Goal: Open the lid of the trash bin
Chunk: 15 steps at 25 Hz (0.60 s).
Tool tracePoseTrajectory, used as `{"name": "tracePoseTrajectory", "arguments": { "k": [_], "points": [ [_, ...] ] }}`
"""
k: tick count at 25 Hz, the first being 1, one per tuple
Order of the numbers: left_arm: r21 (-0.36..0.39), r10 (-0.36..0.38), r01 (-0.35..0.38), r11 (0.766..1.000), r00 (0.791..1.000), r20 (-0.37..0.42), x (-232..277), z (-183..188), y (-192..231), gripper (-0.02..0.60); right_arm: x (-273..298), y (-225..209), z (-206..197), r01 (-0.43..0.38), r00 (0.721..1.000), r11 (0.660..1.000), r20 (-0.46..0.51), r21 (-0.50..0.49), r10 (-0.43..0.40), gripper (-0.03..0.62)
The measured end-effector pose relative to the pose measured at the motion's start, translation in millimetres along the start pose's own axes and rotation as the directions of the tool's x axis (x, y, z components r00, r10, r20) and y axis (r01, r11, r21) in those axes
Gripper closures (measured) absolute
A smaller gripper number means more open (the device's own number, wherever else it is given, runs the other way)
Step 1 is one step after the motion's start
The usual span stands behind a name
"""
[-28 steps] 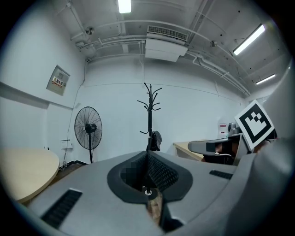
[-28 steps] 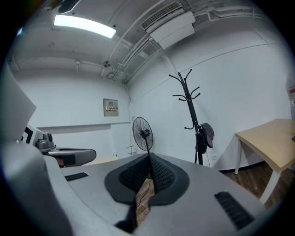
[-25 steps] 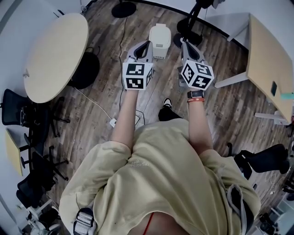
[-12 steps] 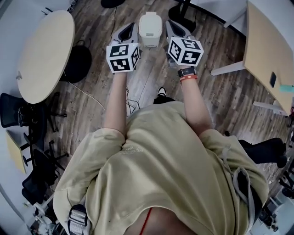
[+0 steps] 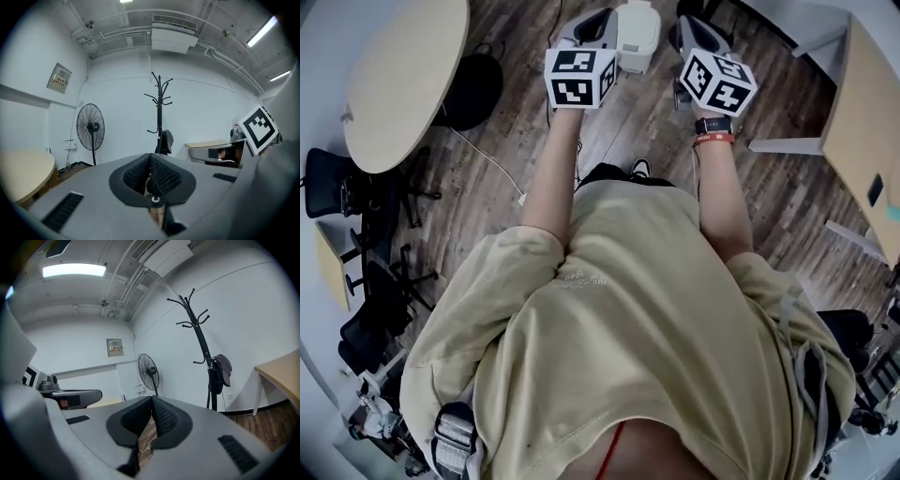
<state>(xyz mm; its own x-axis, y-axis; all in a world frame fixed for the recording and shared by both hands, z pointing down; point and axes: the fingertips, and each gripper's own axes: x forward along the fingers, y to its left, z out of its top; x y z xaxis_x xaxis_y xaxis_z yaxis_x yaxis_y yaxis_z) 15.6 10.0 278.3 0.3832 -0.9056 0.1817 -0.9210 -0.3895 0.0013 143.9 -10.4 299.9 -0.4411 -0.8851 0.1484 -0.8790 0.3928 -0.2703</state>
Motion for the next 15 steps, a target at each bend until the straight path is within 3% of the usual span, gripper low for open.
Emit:
{"name": "tracePoseTrajectory", "arguments": {
  "k": [6, 11, 15],
  "points": [
    [-0.059, -0.059, 0.061, 0.996, 0.997, 0.039, 34.5, -7.9, 8.0, 0.558, 37.7, -16.9, -20.8, -0.005, 0.999, 1.0, -0.045, 0.012, 0.005, 0.579],
    [0.032, -0.064, 0.064, 0.997, 0.998, -0.005, 66.6, -21.0, 40.0, 0.558, 83.2, -23.5, -31.3, 0.016, 0.998, 0.999, -0.067, 0.036, -0.013, 0.579],
    [0.017, -0.103, 0.103, 0.995, 0.995, 0.0, 98.8, -29.3, 70.8, 0.558, 119.7, -22.6, -43.0, 0.036, 0.995, 0.999, -0.093, 0.031, -0.033, 0.579]
  ]
}}
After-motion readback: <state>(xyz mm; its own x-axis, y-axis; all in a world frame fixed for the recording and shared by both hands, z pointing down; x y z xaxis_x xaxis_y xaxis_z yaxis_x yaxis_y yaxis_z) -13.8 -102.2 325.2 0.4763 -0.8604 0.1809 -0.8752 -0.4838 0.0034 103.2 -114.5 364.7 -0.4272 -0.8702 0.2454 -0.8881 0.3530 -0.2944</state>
